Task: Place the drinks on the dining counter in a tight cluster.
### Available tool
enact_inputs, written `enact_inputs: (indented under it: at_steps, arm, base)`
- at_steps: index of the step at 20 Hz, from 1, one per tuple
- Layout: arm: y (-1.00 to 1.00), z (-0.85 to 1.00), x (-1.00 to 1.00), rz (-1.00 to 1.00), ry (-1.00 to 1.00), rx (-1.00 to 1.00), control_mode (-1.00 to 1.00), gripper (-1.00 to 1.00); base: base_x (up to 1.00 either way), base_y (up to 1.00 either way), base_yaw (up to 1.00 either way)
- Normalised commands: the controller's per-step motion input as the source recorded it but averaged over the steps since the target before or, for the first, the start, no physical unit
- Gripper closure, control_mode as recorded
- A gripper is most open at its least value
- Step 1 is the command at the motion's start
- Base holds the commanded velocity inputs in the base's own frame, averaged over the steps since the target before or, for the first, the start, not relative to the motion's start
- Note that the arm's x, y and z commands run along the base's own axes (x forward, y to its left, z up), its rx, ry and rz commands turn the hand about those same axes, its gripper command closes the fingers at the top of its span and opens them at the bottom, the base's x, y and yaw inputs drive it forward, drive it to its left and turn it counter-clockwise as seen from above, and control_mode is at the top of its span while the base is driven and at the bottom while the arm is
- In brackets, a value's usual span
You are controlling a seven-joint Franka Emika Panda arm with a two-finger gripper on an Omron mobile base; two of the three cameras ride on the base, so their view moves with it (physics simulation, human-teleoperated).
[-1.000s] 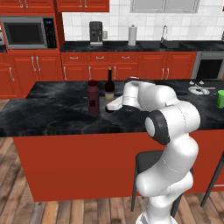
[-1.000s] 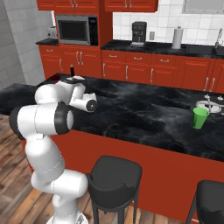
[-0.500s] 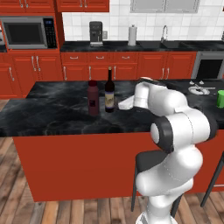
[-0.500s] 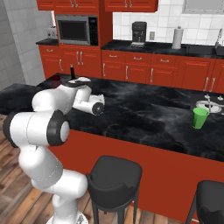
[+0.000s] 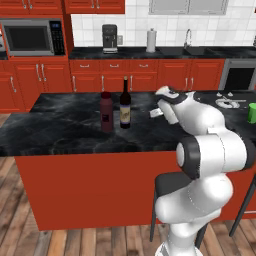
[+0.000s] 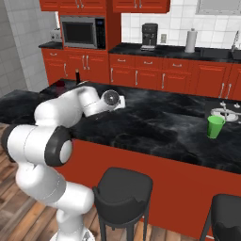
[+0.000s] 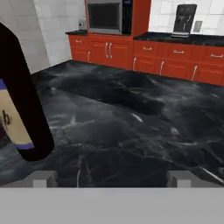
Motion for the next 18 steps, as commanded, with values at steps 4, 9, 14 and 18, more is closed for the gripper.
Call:
enact_inputs:
  at_steps: [4,9,14,18]
  arm:
    - [-0.26,0.14,-0.59,-0.19,0.27,-0.29,-1.00,-1.00]
    - [-0.04,0.33,-0.92,-0.19,0.15,-0.11,-1.00,-1.00]
    - [0.00,0.69,-1.00,-0.11,0.00,0.00,-1.00,-1.00]
    - [0.00,0.70,-1.00,-0.04,-0.03,0.04,-1.00,-1.00]
  base:
    - [0.00,0.00,0.00]
    - [0.00,0.00,0.00]
    - [0.00,0.00,0.00]
    - [0.00,0.00,0.00]
